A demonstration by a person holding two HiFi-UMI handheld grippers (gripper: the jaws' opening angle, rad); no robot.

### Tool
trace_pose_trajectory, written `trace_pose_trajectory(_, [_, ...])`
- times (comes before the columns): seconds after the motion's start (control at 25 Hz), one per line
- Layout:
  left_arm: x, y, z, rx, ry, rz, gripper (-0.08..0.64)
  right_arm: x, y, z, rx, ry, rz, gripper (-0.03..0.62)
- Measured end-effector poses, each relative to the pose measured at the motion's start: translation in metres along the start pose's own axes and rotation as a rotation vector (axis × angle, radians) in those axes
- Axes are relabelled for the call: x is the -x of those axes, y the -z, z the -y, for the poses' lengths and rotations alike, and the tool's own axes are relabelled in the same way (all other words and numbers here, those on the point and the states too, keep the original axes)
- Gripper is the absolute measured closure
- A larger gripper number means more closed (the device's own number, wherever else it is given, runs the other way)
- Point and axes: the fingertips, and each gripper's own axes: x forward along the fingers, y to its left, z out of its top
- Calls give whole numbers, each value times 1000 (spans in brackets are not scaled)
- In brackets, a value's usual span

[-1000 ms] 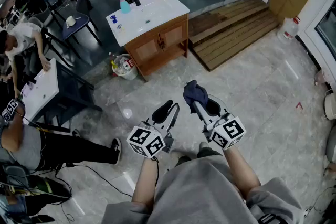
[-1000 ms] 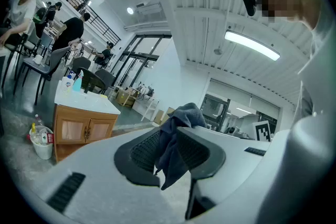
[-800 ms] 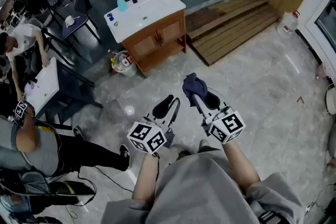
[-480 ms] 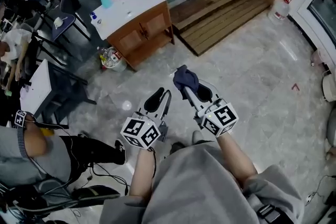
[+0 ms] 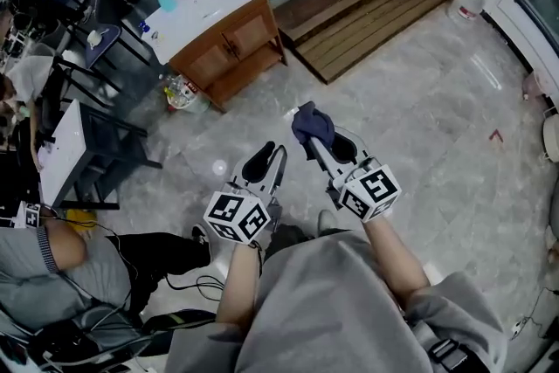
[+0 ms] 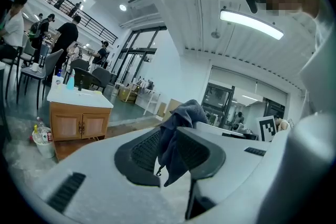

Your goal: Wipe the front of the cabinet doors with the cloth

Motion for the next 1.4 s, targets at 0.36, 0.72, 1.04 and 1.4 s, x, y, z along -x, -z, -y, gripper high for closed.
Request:
trace_pose_trajectory(0.36, [-24,-6,-24,-17,-6,-23,469,-22,5,15,-11,9,1,502])
trace_pose_trajectory(0.72, [-43,-42,-86,-98,10,-10,552,-99,4,21,12,44,-5,502])
trace_pose_trajectory(1.04, [-33,-70,-153,-121,36,-5,554,-175,11,-5,30,50,-17,502])
trace_pose_trajectory(1.4, [-33,-82,-204,-118,53,-16,554,-222,18,-11,57,87,-32,502])
